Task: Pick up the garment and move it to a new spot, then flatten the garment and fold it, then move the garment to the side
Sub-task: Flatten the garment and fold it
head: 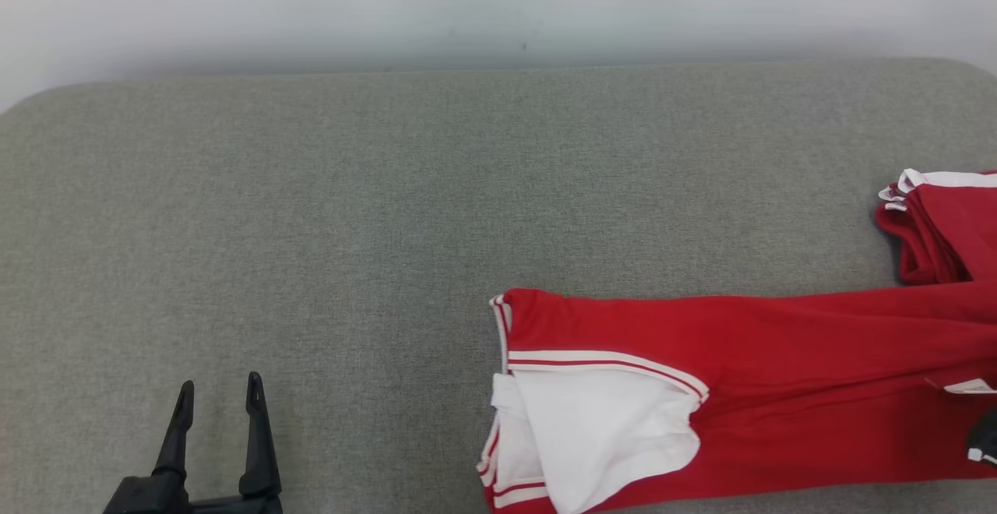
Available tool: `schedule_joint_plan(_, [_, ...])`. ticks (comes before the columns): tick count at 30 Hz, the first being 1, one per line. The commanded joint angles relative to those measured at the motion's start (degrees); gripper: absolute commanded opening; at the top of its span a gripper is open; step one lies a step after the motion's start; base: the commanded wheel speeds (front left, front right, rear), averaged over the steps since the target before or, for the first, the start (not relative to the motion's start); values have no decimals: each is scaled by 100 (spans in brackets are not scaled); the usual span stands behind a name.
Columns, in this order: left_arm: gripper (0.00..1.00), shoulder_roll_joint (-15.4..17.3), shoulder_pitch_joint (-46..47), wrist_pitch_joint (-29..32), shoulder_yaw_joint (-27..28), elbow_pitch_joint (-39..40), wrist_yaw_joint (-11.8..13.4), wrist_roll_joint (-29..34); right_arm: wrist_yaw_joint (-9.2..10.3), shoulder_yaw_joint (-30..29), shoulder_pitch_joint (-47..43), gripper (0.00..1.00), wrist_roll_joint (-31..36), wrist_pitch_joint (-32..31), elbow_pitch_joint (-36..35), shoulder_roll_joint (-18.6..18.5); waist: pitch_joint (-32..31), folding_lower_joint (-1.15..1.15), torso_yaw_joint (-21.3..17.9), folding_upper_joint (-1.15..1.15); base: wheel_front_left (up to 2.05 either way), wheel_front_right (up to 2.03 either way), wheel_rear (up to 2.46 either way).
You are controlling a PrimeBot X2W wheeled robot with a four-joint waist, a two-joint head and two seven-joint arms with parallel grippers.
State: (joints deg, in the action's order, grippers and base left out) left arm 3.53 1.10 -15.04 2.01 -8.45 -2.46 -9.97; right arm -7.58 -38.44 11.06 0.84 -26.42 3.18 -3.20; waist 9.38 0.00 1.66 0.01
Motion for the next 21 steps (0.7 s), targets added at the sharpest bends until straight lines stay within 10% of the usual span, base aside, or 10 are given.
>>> schedule_joint_plan(1, [100, -23, -18, -15, 20, -12, -12, 45, 16, -98, 66, 0, 93, 94, -133, 15, -4, 0, -61, -1, 0, 0, 0])
schedule_joint_plan(21, [100, -64, -54, -15, -96, -201, -101, -1, 15, 2787, -654, 0, -1689, -97, -419, 43, -200, 0, -23, -1, 0, 0, 0])
